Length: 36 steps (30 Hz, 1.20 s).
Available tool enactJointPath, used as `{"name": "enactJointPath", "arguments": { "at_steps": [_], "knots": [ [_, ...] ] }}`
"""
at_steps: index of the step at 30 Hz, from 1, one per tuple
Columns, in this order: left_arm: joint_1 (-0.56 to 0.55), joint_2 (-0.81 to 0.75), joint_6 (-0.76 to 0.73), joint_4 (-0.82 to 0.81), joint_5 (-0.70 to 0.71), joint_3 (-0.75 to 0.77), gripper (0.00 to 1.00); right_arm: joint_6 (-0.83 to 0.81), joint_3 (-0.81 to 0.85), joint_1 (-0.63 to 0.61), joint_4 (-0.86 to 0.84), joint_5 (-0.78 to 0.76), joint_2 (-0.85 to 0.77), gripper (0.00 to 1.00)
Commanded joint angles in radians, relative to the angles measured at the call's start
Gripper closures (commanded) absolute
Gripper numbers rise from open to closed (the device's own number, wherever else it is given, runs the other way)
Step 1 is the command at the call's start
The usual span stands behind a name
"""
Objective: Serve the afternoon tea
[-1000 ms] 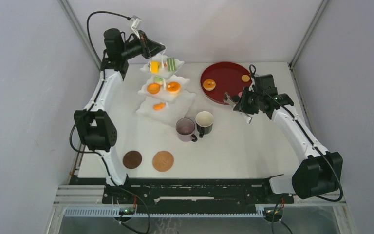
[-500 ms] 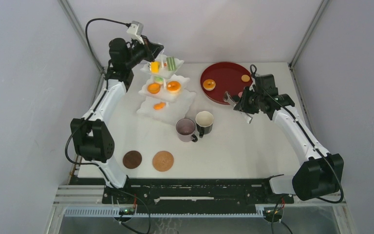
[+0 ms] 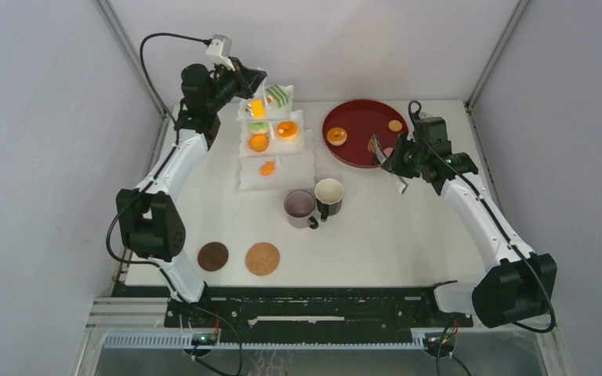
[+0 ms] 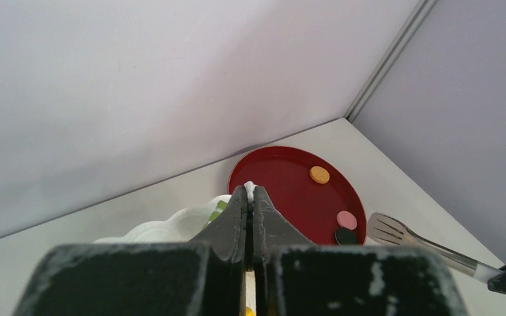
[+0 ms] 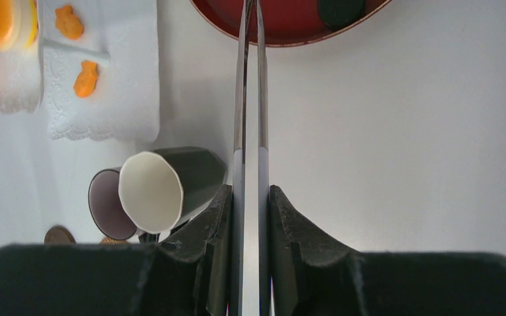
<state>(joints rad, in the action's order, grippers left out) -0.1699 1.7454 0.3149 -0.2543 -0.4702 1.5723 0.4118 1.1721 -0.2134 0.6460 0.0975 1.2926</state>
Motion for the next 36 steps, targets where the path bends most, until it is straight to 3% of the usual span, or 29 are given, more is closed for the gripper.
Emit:
{"name": "enactJointPath", "arguments": {
  "at_steps": [1,4,18,25,29,36],
  "knots": [
    [-0.006,-0.021,0.040,-0.089,-0.002,0.016,1.00,0.053,0.021,0.031,-0.127,-0.014,0.039,0.89],
    [-0.010,-0.010,0.050,-0.084,-0.012,0.026,0.99,0.067,0.022,0.061,-0.151,-0.035,0.074,0.88],
    [-0.010,-0.014,-0.025,0.061,0.021,0.092,0.36,0.047,0.056,0.140,-0.194,0.002,0.187,0.75],
    [-0.010,-0.037,-0.052,0.105,0.054,0.102,0.09,0.061,0.086,0.170,-0.213,0.033,0.216,0.70],
    [-0.011,-0.052,-0.072,0.152,0.112,0.111,0.01,0.062,0.108,0.171,-0.219,0.057,0.238,0.68],
    [-0.006,-0.082,-0.104,0.230,0.221,0.126,0.00,-0.002,0.208,0.171,-0.115,-0.002,0.317,0.64]
  ]
}}
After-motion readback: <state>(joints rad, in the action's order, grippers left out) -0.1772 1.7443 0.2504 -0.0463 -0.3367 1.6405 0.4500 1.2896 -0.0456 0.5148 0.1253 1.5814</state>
